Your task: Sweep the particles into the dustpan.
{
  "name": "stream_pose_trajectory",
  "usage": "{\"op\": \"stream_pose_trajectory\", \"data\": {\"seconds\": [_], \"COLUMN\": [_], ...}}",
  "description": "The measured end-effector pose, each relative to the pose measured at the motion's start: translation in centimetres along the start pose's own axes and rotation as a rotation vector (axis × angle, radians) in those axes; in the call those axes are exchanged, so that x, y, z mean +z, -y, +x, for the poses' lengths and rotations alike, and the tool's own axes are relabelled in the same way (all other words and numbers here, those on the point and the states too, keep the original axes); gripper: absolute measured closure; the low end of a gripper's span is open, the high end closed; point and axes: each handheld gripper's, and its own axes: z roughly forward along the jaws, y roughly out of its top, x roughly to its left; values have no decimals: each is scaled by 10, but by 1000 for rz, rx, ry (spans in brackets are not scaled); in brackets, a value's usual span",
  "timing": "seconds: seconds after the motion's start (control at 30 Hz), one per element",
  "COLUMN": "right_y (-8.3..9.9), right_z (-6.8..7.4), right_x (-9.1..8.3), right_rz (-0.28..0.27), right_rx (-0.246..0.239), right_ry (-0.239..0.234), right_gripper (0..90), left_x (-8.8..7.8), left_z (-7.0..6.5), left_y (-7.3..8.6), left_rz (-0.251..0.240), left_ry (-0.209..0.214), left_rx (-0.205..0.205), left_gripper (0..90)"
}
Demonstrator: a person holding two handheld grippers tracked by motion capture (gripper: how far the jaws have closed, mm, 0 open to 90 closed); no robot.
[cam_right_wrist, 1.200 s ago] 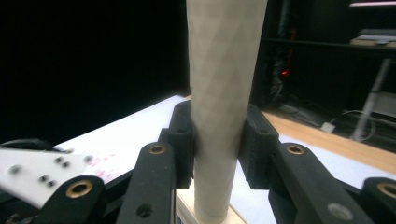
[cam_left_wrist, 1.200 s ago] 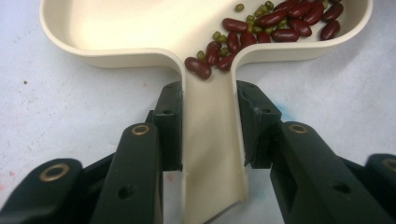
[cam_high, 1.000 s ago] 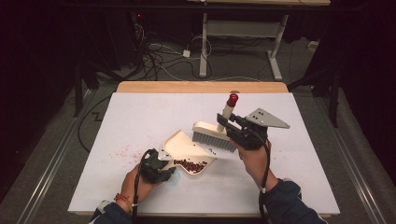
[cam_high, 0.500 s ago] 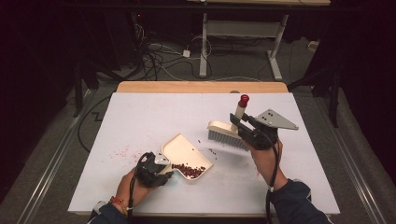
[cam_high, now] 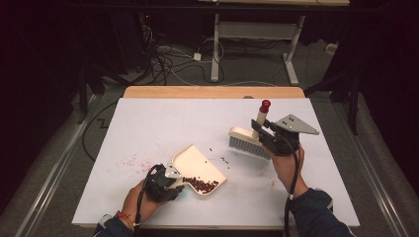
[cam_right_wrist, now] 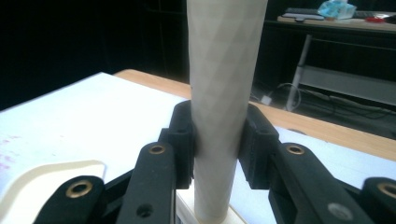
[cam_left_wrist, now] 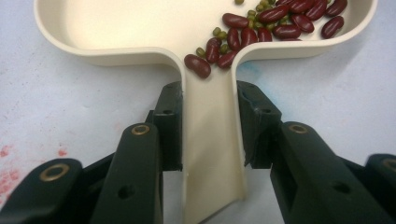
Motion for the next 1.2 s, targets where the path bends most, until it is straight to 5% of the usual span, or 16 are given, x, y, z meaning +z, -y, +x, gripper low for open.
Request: {"op": "stream_pose_trajectory", "data": {"seconds": [0.3, 0.67, 1.2], "right_y": [11, 17, 14], "right_z": [5, 51, 91], "right_x": [3, -7, -14], "right_rz": [49, 72, 67], "right_rx": [-48, -138, -113], "right_ry": [7, -43, -169], "right_gripper": [702, 689, 695], "left_x": [-5, 0, 6], "left_z": [-4, -5, -2], "left_y": [-3, -12, -16], "left_rz": [12, 23, 22], "left_ry": [-10, -22, -11], "left_rx": [-14, -42, -57], "left_gripper": [637, 638, 638]}}
